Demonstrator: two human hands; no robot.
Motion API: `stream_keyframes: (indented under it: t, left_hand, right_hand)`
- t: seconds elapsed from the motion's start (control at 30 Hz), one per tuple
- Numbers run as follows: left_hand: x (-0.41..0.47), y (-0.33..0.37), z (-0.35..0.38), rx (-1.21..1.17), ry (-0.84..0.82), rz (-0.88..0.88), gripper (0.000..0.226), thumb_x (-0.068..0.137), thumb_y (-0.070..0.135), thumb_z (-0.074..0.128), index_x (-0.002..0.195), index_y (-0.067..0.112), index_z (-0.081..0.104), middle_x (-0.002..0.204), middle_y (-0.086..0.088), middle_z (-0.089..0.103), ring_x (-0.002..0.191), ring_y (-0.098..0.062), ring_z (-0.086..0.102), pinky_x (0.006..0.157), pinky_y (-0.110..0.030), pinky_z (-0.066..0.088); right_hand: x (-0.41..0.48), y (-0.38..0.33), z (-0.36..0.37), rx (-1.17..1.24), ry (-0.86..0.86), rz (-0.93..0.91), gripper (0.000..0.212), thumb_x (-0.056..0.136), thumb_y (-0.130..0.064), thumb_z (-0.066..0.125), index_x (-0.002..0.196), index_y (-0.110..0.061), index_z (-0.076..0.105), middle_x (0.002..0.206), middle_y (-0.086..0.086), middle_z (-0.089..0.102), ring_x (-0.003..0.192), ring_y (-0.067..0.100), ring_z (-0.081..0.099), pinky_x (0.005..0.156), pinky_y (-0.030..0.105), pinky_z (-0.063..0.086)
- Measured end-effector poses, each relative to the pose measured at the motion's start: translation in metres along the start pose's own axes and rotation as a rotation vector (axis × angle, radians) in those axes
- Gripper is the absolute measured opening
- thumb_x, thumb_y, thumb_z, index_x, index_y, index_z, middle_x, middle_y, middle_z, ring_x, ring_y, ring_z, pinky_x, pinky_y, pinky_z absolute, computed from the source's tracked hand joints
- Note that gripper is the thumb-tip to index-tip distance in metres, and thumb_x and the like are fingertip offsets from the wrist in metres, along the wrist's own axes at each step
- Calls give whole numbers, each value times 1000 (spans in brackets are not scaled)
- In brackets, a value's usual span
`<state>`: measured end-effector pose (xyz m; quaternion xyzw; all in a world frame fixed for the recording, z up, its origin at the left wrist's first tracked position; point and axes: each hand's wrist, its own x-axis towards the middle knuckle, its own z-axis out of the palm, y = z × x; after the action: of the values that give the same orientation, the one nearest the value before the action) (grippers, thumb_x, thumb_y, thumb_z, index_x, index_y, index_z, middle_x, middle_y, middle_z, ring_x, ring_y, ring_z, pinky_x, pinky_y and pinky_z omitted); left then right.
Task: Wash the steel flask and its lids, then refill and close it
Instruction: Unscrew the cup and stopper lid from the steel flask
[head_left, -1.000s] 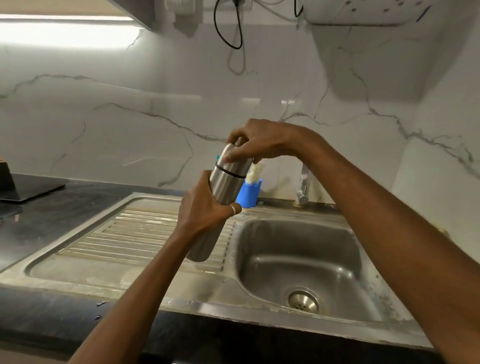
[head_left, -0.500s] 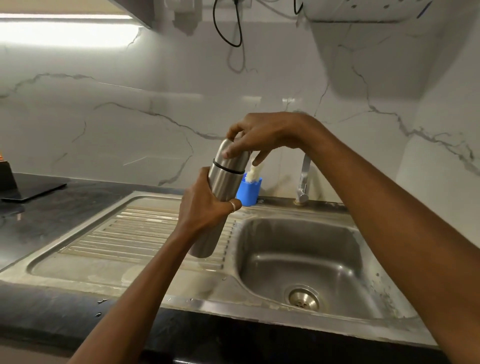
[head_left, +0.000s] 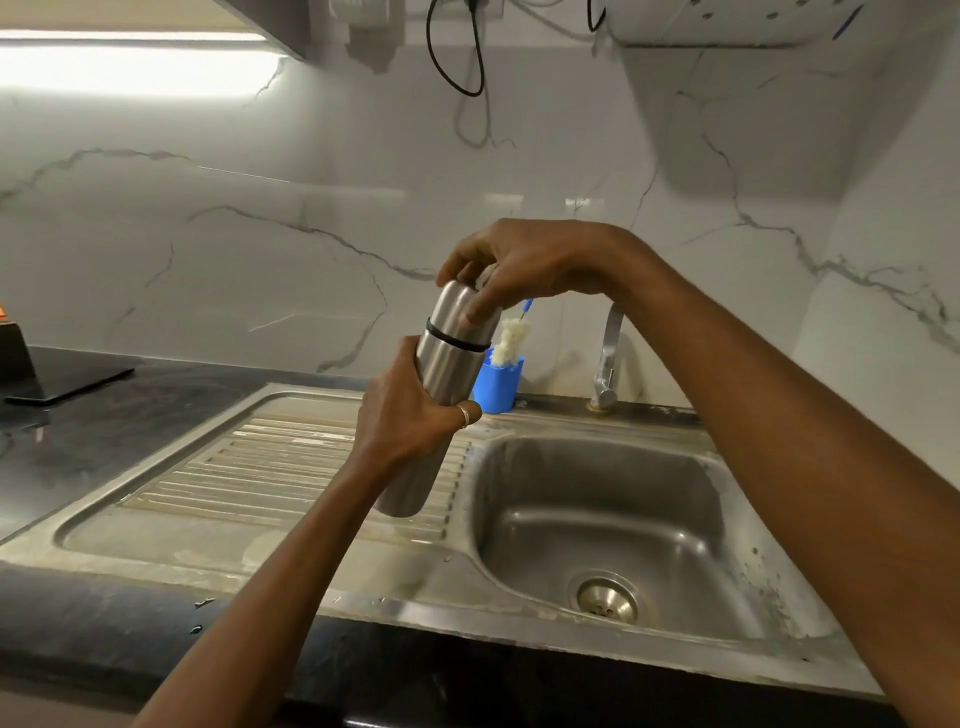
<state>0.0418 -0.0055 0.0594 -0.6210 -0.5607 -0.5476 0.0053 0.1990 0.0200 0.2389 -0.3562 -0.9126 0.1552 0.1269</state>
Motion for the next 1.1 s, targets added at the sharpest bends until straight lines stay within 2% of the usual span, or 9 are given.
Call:
stream_keyframes:
  t: [0.07, 0.13, 0.23, 0.3, 0.53, 0.63, 0.7, 0.87, 1.1]
  left_hand:
    - [0, 0, -1, 5, 2, 0, 78, 59, 48, 83, 123, 20, 48, 93, 7, 57, 75, -5, 56, 63, -22, 48]
    - [0, 1, -1, 12, 12, -1, 75, 57, 50, 80, 119, 23, 48, 88, 11, 56, 76, -4, 58, 65, -28, 51]
    - [0, 4, 0, 5, 19, 6, 72, 60, 42, 86, 118, 21, 49, 87, 12, 57, 76, -7, 60, 63, -26, 49]
    - [1, 6, 1, 1, 22, 22, 71, 64, 33, 90, 120, 17, 50, 91, 6, 59, 75, -7, 59, 62, -21, 45]
    - [1, 2, -1, 3, 15, 1, 78, 56, 50, 80, 121, 22, 47, 89, 13, 55, 76, -3, 57, 65, -28, 52]
    - [1, 2, -2, 11, 4, -4, 81, 52, 57, 73, 121, 24, 46, 87, 20, 51, 76, -3, 57, 65, -28, 53]
    - [1, 2, -2, 3, 2, -5, 80, 54, 55, 75, 121, 23, 46, 87, 17, 51, 76, -2, 57, 64, -23, 50]
    - [-1, 1, -2, -5, 3, -7, 77, 57, 49, 80, 122, 21, 48, 89, 13, 54, 76, -1, 56, 63, -21, 47]
    - [-1, -3, -5, -8, 32, -29, 73, 64, 33, 89, 124, 17, 50, 92, 6, 57, 73, -2, 55, 59, -17, 39]
  right_hand:
    - [-5, 3, -2, 100, -63, -33, 51, 87, -11, 74, 134, -25, 59, 121, -6, 63, 106, 9, 64, 85, 21, 56]
    - [-4, 0, 0, 65, -39, 22, 51, 88, -31, 76, 135, -25, 57, 124, -2, 63, 107, 13, 66, 88, 28, 58]
    - [3, -9, 10, -195, 48, 192, 70, 82, -76, 59, 115, -14, 63, 105, 5, 68, 80, 19, 76, 75, 34, 63]
    - [7, -12, 16, -325, 86, 242, 76, 80, -84, 50, 99, -11, 62, 89, 5, 66, 61, 19, 75, 66, 32, 62]
    - [5, 0, 9, 3, 51, 33, 37, 89, -29, 74, 121, -15, 63, 115, 5, 65, 90, 15, 70, 65, 23, 58]
    - [0, 3, 6, 104, -26, -27, 45, 85, -2, 71, 126, -19, 61, 120, 4, 61, 97, 16, 64, 74, 23, 56]
    - [-1, 2, 8, 140, -60, -31, 47, 86, -5, 71, 129, -20, 59, 122, 3, 60, 100, 16, 64, 80, 25, 57]
    - [5, -10, 15, -94, -15, 176, 68, 87, -64, 63, 133, -15, 52, 121, 5, 60, 99, 21, 69, 78, 34, 62]
    - [4, -2, 9, 34, 59, 71, 45, 88, -39, 74, 121, -13, 59, 112, 7, 66, 96, 20, 72, 78, 32, 63]
